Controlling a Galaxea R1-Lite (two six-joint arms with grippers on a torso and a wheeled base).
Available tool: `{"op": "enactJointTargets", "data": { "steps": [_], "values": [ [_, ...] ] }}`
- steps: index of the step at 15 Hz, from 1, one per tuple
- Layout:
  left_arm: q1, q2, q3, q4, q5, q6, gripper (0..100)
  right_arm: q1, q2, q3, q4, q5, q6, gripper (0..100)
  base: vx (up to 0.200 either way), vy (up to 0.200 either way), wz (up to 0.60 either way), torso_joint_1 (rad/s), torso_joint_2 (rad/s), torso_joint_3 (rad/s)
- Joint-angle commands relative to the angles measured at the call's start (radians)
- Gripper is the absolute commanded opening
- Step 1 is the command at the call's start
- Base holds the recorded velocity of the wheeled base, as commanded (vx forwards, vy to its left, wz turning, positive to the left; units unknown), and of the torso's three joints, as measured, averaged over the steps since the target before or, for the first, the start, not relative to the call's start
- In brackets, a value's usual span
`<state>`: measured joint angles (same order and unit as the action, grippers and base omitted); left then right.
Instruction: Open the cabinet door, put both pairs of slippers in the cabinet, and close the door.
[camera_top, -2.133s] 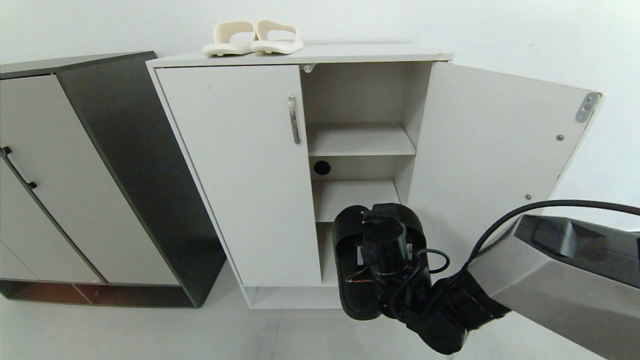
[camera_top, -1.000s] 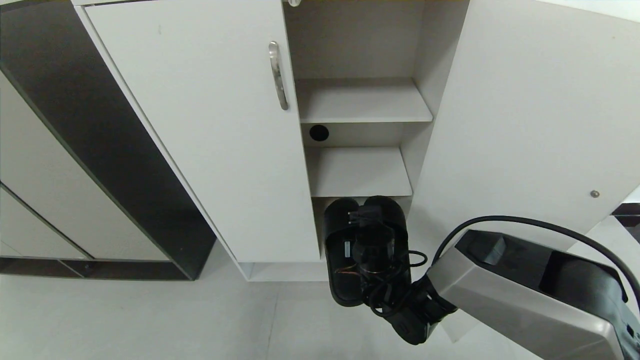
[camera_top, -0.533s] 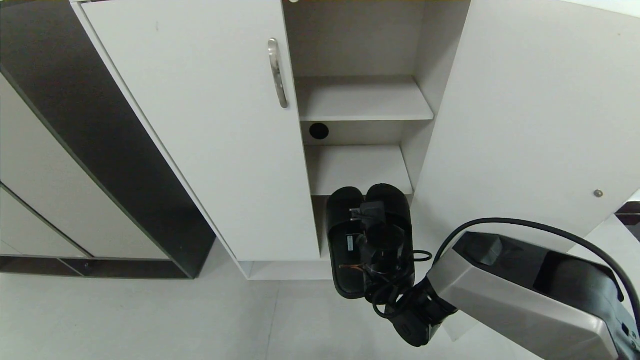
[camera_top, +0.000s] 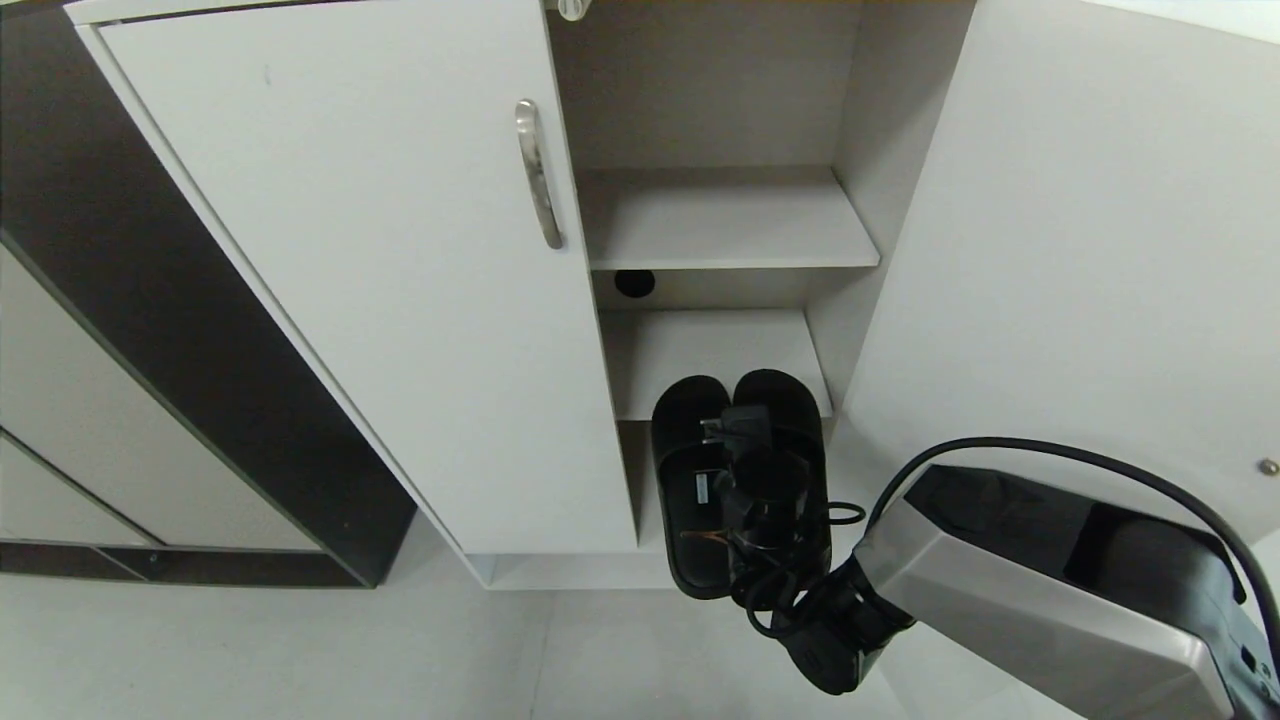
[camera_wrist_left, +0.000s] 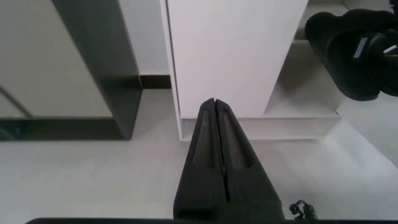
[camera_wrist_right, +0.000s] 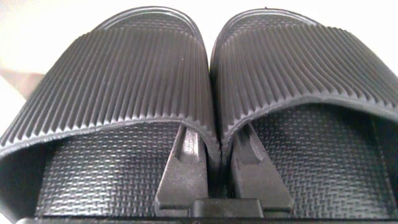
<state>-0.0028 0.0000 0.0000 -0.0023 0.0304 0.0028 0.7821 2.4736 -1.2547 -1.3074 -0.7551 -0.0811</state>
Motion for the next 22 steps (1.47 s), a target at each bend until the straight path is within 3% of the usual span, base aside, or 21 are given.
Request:
{"op": "enactJointTargets", "data": {
  "steps": [1,6,13,19,22],
  "values": [
    [0.0,0.002,0.0,-0.001,0.0,0.0,0,0.0,-0.002,0.0,0.0,0.0,-0.002,0,0.2,0.0,0.0,0.007,0.01,0.007],
    [0.0,0.002,0.0,-0.001,0.0,-0.001,0,0.002,-0.005,0.008,0.011,0.0,-0.002,0,0.2,0.0,0.0,0.001,0.0,0.001],
    [0.0,0.002,0.0,-0.001,0.0,-0.003,0,-0.006,-0.002,-0.005,0.054,0.005,0.006,0,0.0,0.0,0.0,0.0,0.0,0.0],
    [0.0,0.0,0.0,-0.001,0.003,-0.003,0,-0.064,0.019,-0.193,0.31,0.065,0.07,0,0.0,0.0,0.0,0.0,0.0,0.0],
    [0.0,0.0,0.0,-0.001,0.003,-0.004,0,-0.096,0.073,-0.371,0.433,0.085,0.07,0,0.0,0.0,0.0,0.0,0.0,0.0]
  ]
}}
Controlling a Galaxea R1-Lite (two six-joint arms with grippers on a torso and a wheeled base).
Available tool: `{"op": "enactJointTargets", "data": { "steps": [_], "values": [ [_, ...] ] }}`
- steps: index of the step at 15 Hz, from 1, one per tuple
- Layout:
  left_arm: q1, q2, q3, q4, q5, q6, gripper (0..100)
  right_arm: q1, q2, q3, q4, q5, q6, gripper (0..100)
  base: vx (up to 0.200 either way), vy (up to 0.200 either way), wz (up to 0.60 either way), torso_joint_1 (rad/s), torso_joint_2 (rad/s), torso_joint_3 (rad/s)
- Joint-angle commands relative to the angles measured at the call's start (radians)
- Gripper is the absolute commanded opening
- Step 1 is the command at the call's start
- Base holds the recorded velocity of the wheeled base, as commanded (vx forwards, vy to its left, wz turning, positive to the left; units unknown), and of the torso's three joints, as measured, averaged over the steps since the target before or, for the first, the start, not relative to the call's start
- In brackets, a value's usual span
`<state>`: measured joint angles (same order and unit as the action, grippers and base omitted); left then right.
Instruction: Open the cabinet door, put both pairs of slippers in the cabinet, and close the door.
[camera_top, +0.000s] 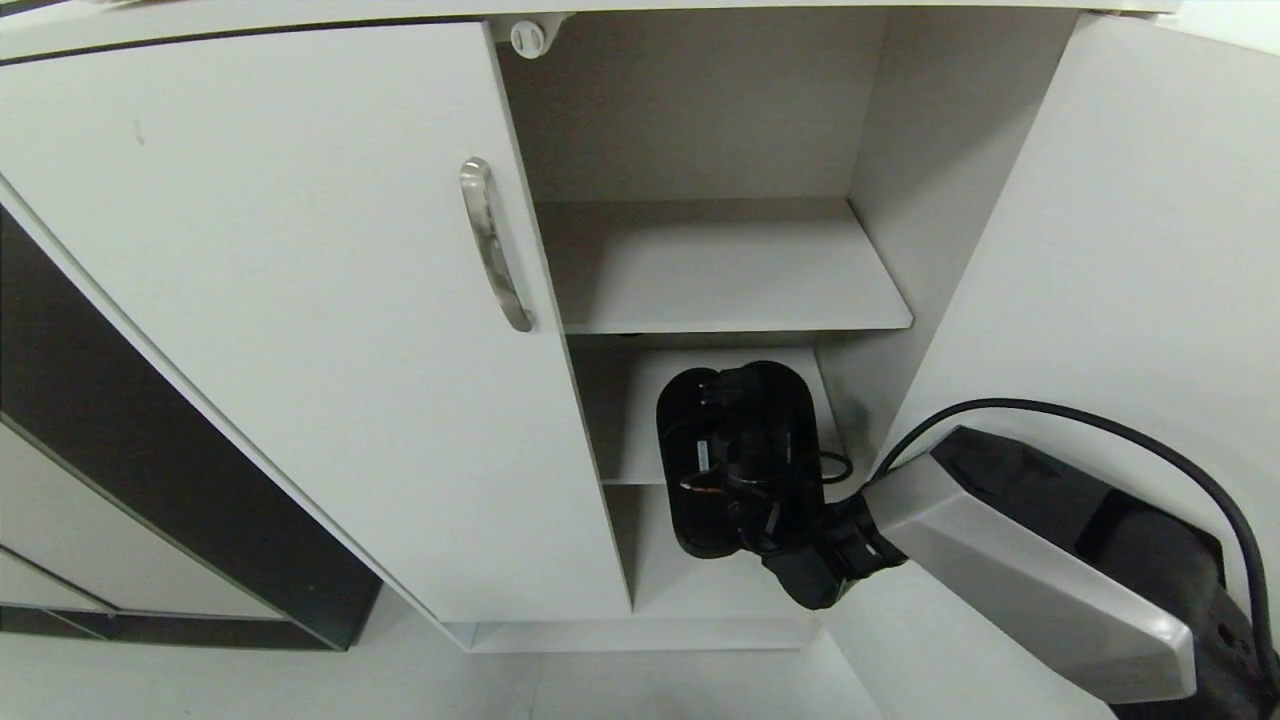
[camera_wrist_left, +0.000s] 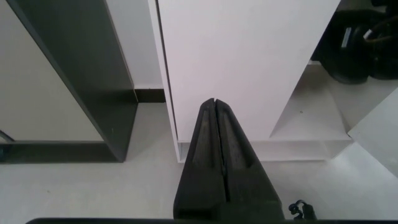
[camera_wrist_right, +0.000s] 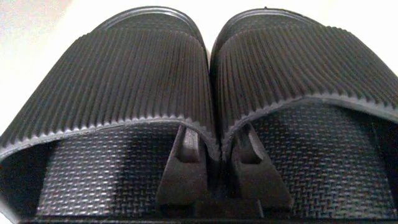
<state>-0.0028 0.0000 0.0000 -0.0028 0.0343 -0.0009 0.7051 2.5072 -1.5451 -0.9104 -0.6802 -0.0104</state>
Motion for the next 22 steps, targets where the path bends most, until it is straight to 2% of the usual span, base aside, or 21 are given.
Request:
{"op": "enactJointTargets", "data": {
  "steps": [1,4,7,14,15,19,22],
  "values": [
    [0.0,0.0,0.0,0.0,0.001,-0.001,0,-0.027,0.061,-0.144,0.071,0.013,0.0,0,0.0,0.0,0.0,0.0,0.0,0.0],
    [0.0,0.0,0.0,0.0,0.001,-0.002,0,-0.053,0.107,-0.299,0.162,0.014,0.0,0,0.0,0.0,0.0,0.0,0.0,0.0],
    [0.0,0.0,0.0,0.0,0.001,-0.004,0,-0.072,0.128,-0.391,0.22,0.014,0.0,0,0.0,0.0,0.0,0.0,0.0,0.0],
    [0.0,0.0,0.0,0.0,0.001,-0.002,0,-0.076,0.136,-0.423,0.301,0.028,0.053,0,0.0,0.0,0.0,0.0,0.0,0.0],
    [0.0,0.0,0.0,0.0,0.001,-0.004,0,-0.076,0.136,-0.423,0.301,0.028,0.055,100,0.0,0.0,0.0,0.0,0.0,0.0],
    [0.0,0.002,0.0,0.0,-0.001,-0.002,0,-0.072,0.108,-0.388,0.294,0.025,0.072,100,0.0,0.0,0.0,0.0,0.0,0.0],
    [0.0,0.0,0.0,0.0,0.001,-0.002,0,-0.053,0.012,-0.201,0.212,0.018,0.078,100,0.0,0.0,0.0,0.0,0.0,0.0]
  ]
}}
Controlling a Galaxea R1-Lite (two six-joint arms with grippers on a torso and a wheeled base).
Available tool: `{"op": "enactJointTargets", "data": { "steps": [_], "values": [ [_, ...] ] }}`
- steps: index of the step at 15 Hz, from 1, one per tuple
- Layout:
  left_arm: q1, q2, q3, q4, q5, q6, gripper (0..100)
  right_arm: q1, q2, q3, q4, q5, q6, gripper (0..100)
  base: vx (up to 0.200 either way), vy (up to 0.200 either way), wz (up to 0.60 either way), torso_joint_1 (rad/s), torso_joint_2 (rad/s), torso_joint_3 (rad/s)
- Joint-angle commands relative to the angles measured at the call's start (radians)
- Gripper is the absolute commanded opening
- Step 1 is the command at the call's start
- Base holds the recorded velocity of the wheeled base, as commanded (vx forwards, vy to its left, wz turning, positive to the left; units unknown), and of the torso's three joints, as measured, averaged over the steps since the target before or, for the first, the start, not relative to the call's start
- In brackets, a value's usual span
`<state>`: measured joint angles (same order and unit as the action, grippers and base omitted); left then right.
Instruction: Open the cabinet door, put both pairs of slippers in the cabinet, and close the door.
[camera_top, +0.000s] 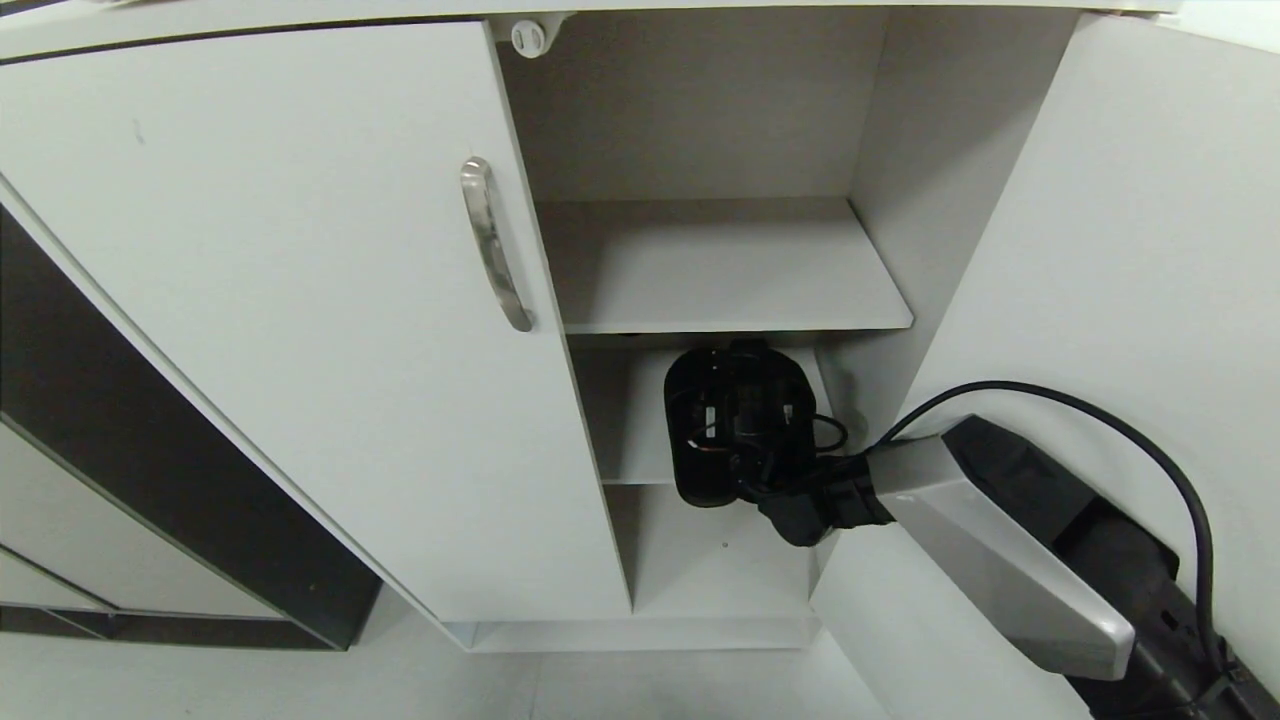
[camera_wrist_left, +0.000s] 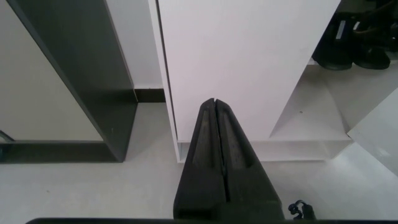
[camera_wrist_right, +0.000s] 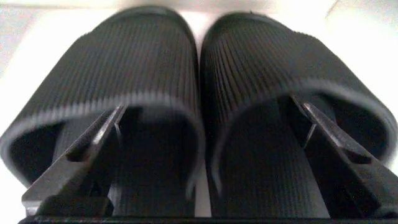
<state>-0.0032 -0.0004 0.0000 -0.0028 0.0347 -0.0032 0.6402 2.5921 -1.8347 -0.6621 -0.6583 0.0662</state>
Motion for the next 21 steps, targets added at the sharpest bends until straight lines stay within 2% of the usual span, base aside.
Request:
{"op": "enactJointTargets", "data": {
  "steps": [1,6,10,13,20,21],
  "values": [
    [0.0,0.0,0.0,0.0,0.001,0.0,0,0.024,-0.122,0.187,-0.094,-0.004,-0.002,100,0.0,0.0,0.0,0.0,0.0,0.0],
    [0.0,0.0,0.0,0.0,-0.001,0.002,0,0.11,-0.336,0.666,-0.34,-0.006,-0.005,100,0.0,0.0,0.0,0.0,0.0,0.0],
    [0.0,0.002,0.0,0.0,-0.001,0.0,0,0.157,-0.409,0.908,-0.511,-0.007,-0.005,100,0.0,0.0,0.0,0.0,0.0,0.0],
    [0.0,0.0,0.0,0.0,-0.001,0.0,0,0.165,-0.409,0.936,-0.527,-0.007,-0.005,100,0.0,0.0,0.0,0.0,0.0,0.0],
    [0.0,0.0,0.0,0.0,-0.002,-0.001,0,0.171,-0.42,0.939,-0.528,-0.007,-0.003,100,-0.2,0.0,0.0,0.002,0.0,0.004],
    [0.0,0.0,0.0,0.0,-0.002,0.0,0,0.17,-0.42,0.939,-0.528,-0.007,-0.003,100,0.0,0.0,0.0,0.0,0.0,0.0]
  ]
}}
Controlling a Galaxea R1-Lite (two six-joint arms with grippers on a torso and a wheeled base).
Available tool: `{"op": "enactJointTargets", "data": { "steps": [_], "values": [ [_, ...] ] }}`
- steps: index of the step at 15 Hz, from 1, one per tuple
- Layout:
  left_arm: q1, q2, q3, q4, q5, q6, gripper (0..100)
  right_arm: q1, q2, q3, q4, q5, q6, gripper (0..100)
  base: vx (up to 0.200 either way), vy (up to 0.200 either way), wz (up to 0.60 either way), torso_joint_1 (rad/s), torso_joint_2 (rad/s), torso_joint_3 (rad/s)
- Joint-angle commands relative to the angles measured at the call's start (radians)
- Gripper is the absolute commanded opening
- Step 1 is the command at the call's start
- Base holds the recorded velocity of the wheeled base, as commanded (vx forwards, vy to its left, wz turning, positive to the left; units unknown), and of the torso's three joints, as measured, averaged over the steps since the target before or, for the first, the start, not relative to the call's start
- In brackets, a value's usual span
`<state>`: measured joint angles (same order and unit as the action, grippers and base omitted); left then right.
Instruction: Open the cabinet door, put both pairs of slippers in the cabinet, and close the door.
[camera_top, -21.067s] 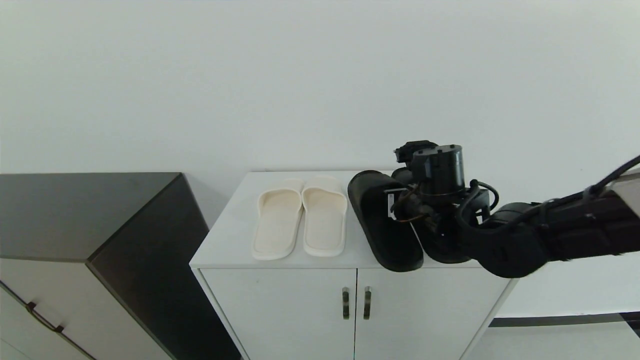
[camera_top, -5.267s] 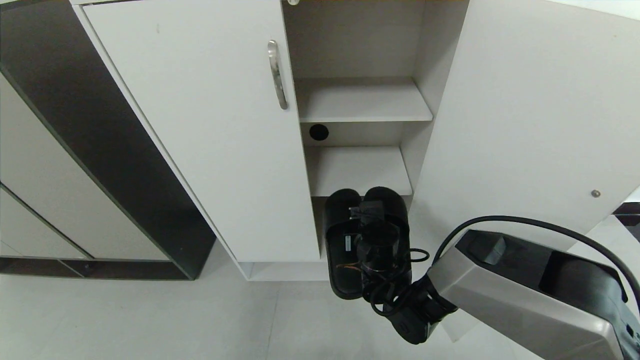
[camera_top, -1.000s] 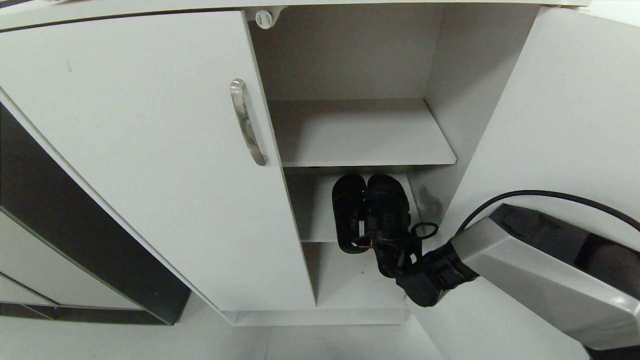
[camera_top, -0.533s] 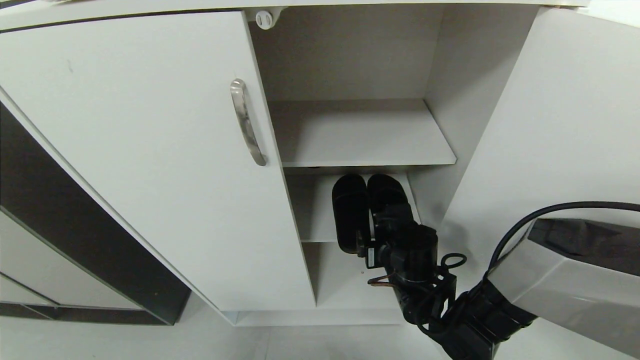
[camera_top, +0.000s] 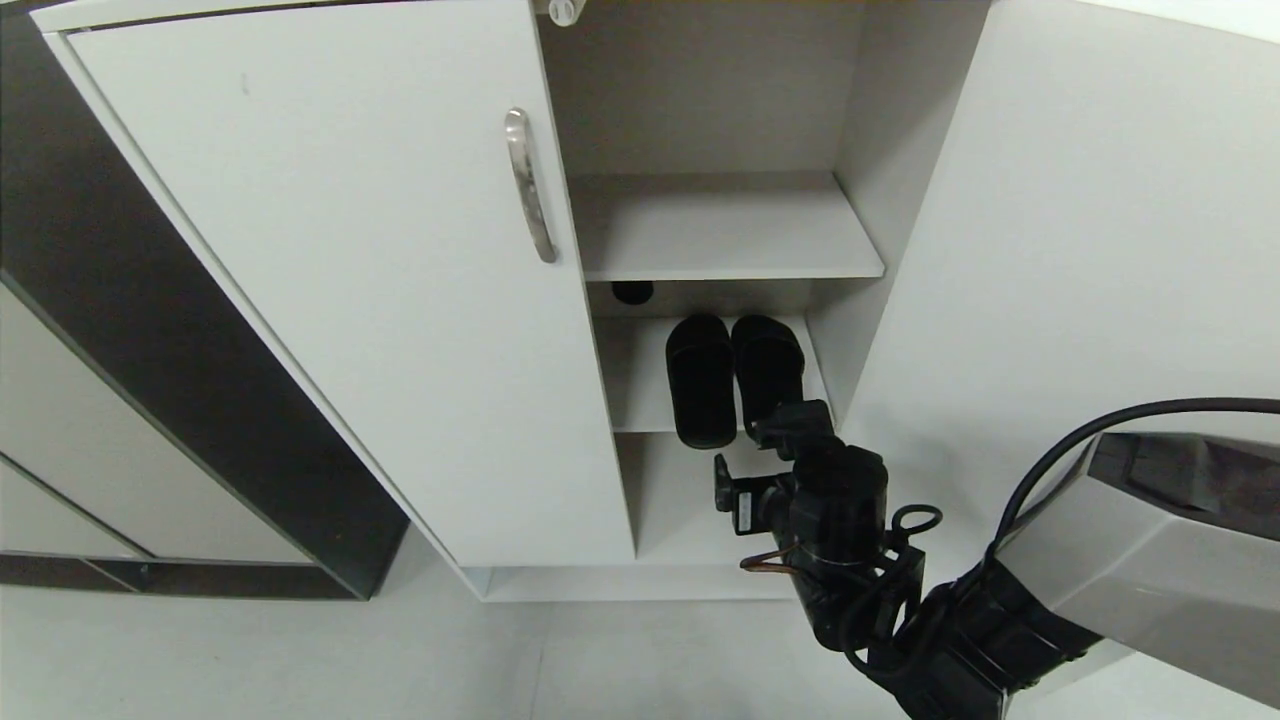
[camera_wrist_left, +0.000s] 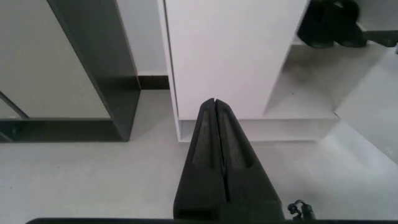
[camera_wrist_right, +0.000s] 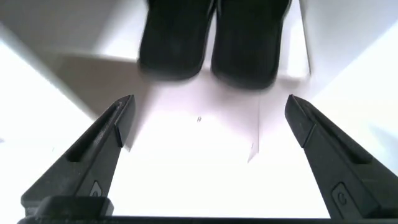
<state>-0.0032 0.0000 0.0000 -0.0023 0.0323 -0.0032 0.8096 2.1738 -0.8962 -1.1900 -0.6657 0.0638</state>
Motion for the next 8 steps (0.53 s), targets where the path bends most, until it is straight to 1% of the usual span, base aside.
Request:
{"op": "enactJointTargets", "data": {
  "steps": [1,8],
  "values": [
    [0.0,0.0,0.0,-0.001,0.0,0.0,0,0.0,-0.003,0.0,0.0,0.0,0.001,100,0.0,0.0,0.0,0.0,0.0,0.0],
    [0.0,0.0,0.0,-0.001,0.0,0.0,0,0.0,-0.014,0.013,0.0,0.0,0.001,100,0.0,0.0,0.0,0.0,0.0,0.0]
  ]
}}
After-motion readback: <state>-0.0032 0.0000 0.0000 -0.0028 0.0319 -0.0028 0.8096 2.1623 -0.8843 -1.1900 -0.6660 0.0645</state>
